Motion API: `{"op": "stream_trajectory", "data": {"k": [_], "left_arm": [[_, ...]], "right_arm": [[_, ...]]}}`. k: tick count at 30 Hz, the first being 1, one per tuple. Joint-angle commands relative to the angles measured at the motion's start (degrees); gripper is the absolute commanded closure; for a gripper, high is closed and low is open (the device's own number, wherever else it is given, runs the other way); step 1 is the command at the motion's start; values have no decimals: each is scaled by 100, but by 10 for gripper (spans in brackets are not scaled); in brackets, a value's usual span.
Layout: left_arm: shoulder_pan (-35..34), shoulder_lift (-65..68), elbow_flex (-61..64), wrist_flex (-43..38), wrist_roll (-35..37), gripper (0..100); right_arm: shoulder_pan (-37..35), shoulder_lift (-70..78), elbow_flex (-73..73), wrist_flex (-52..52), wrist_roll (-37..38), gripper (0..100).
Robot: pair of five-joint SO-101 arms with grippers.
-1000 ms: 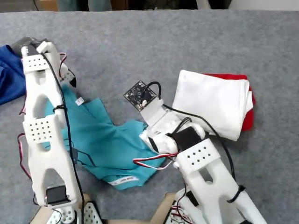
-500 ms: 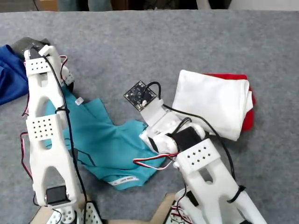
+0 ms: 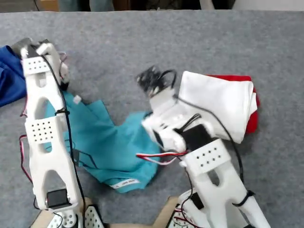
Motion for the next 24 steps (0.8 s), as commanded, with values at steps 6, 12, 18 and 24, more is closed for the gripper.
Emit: {"op": "stream_trajectory", "data": {"k": [6,12,18,24], "left_arm": [[-391,-3218,646,53,-492,972],[-884,-5081,1956,44,-862,972],[-875,-5565,4022,-18,-1116,971],[-1174,-5503,6176,-1371,-1116,971]], "right_arm": [[448,-163,-2686,-97,-1284,985],[422,-101,-3521,35,-1574,985],[-44,1033,-2325,9,-1591,956],[-554,3327,-2756,-9,-1767,851]]}}
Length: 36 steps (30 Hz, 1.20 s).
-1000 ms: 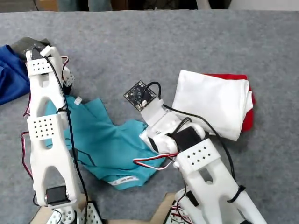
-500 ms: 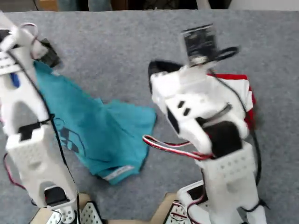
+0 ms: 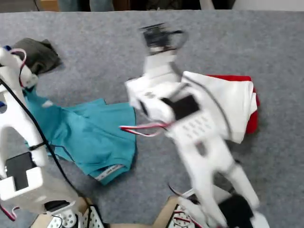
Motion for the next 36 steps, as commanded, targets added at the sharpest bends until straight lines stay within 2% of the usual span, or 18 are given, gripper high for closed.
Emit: {"op": "stream_trajectory", "data": {"k": [1,5,9,15,24,28,34,36], "left_arm": [[-180,-229,1130,-800,-35,971],[-180,-316,1947,-1407,-35,971],[-356,-360,2352,-1881,-18,971],[-725,-316,2431,-2303,-35,971],[-831,-308,2431,-2374,-35,971],[-831,-308,2431,-2374,-35,971],[-831,-308,2431,-2365,-35,971],[-831,-308,2440,-2365,-35,971]], "right_arm": [[-167,1411,-629,-26,-176,850],[-167,3187,-1886,132,-431,846],[-185,4778,-3477,1037,-993,846],[-167,6554,-5921,2620,-1002,846],[-343,8593,-8743,3886,-1020,846],[-316,9182,-9429,4053,-1029,846],[-396,9552,-9455,4062,-1011,851],[-422,9684,-9455,4062,-1020,885]]}}
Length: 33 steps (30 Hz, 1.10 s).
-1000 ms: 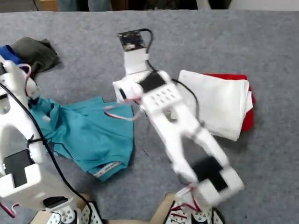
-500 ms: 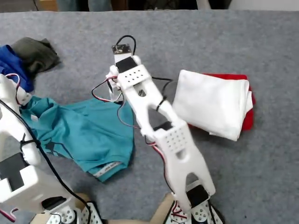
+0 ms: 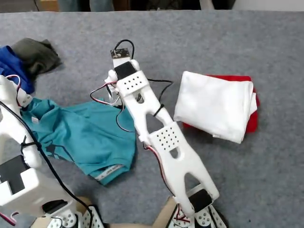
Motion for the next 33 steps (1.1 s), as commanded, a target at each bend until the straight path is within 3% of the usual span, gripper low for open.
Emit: {"op": "stream_trajectory", "data": {"k": [1,2,8,14,19,25,33], "left_arm": [[-48,-229,-13,-53,-35,971],[-48,-229,-13,-53,-35,971],[-40,-281,-22,-18,-35,971],[13,-299,-180,176,9,972],[136,-273,-2035,1767,633,972],[154,-281,-4558,3121,642,972],[338,-1292,-5974,3138,633,972]], "right_arm": [[-185,268,48,9,-35,930],[-176,312,48,18,-18,985],[-35,4,171,26,-18,985],[141,-1411,198,26,-18,985],[149,-3125,163,18,-9,985],[158,-5182,154,-9,229,985],[158,-7653,163,-730,818,985]]}}
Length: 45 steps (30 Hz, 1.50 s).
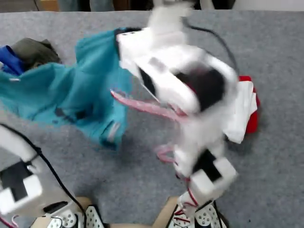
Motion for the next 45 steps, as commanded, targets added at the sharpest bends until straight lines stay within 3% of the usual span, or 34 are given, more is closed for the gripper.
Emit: {"op": "stream_trajectory", "data": {"k": [1,8,14,20,23,30,33,37,41,45], "left_arm": [[233,-993,-488,35,18,972],[242,-3358,479,35,-396,972],[242,-5178,2097,26,-985,972],[242,-6004,4400,9,-1389,970],[242,-5925,5930,-387,-1512,970],[286,-5169,8321,-2321,-2708,964],[295,-4519,8884,-2919,-2980,860],[295,-3543,9253,-3481,-3015,712],[295,-2708,9138,-3692,-2804,727],[620,-2295,8312,-3332,-1802,748]], "right_arm": [[70,-1200,-84,-396,202,985],[79,-2642,-48,-818,237,985],[88,-3108,-48,-1292,237,985],[79,-3081,453,-1178,237,985],[70,-3020,1156,-923,246,985],[44,-2923,3890,-853,316,985],[35,-2941,5015,-1090,589,985],[-44,-2949,6255,-1503,633,985],[-378,-2949,7451,-2066,651,985],[-369,-2941,8259,-2629,651,985]]}}
